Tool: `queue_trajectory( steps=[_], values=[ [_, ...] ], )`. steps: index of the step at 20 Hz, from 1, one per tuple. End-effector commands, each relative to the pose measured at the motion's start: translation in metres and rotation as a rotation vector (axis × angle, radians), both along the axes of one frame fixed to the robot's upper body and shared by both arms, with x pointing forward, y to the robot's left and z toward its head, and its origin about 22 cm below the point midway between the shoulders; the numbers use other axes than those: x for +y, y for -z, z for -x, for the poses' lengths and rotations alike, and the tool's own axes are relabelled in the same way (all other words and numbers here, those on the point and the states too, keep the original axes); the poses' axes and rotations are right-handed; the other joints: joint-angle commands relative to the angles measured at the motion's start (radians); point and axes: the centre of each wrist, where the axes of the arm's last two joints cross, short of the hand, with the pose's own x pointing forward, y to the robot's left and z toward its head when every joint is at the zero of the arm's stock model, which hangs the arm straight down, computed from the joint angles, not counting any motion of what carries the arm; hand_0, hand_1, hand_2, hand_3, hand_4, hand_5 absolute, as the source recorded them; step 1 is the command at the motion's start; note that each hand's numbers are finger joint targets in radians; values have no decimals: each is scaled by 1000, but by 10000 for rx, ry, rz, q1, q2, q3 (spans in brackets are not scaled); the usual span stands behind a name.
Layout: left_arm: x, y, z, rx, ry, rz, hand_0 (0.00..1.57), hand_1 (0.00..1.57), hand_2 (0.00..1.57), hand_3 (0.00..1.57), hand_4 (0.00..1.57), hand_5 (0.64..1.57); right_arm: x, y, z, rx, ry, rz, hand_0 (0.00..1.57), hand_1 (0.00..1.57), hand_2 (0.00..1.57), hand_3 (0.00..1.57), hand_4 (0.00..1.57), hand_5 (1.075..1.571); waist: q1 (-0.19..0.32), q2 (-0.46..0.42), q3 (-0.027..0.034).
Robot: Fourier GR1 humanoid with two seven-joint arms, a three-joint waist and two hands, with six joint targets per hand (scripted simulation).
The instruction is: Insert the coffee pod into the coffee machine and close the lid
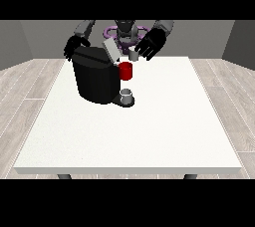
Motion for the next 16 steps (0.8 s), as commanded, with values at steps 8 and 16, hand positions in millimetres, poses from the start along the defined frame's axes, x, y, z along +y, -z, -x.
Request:
queue_trajectory(
  steps=[8,16],
  values=[
    [-20,-9,-4,-242,283,-47,1306,1306,1328,1245,487,1571,-4,-4,0,-392,301,7,0,0,0,0,459,1571,-156,398,3],
    [-43,1,-6,-53,497,-256,1268,1268,1300,1217,512,1571,-31,-13,-12,-223,737,26,0,0,0,0,514,1571,180,347,4]
  ],
)
